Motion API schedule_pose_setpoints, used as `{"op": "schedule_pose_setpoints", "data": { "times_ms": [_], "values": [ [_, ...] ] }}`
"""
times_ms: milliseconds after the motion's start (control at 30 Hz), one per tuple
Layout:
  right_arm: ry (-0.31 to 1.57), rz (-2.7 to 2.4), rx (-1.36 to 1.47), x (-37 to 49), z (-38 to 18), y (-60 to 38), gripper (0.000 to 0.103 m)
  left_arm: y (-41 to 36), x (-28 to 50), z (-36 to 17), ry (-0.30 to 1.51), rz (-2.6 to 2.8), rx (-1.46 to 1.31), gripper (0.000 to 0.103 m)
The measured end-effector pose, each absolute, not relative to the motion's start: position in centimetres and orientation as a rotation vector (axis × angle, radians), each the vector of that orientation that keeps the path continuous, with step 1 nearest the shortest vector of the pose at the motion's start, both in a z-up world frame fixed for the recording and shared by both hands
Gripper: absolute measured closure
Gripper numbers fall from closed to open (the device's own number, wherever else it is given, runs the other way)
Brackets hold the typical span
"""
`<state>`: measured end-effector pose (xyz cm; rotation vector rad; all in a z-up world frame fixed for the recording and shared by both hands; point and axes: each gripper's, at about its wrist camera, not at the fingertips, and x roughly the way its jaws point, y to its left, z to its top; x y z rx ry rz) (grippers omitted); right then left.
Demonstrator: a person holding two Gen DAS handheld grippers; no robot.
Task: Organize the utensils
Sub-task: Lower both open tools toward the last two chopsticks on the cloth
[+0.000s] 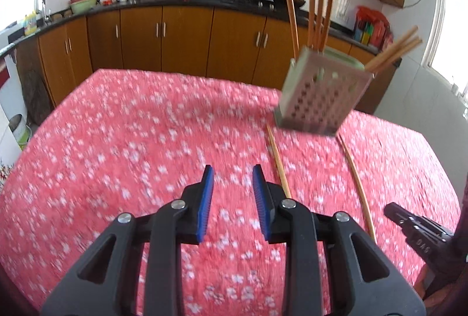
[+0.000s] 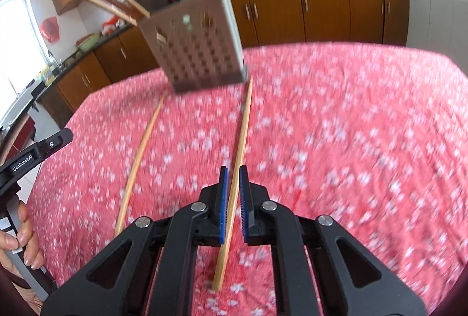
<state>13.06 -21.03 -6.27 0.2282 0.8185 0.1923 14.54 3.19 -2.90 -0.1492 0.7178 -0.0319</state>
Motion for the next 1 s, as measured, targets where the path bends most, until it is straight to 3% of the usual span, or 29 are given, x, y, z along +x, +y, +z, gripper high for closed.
{"op": "schedule_pose_setpoints", "data": {
  "times_ms": [1000],
  "values": [
    [0.855, 0.137, 0.178, 13.3, -7.7, -20.4, 0.094, 0.7, 14.4, -5.0, 0.795, -0.118, -0.126, 0.072]
  ]
}}
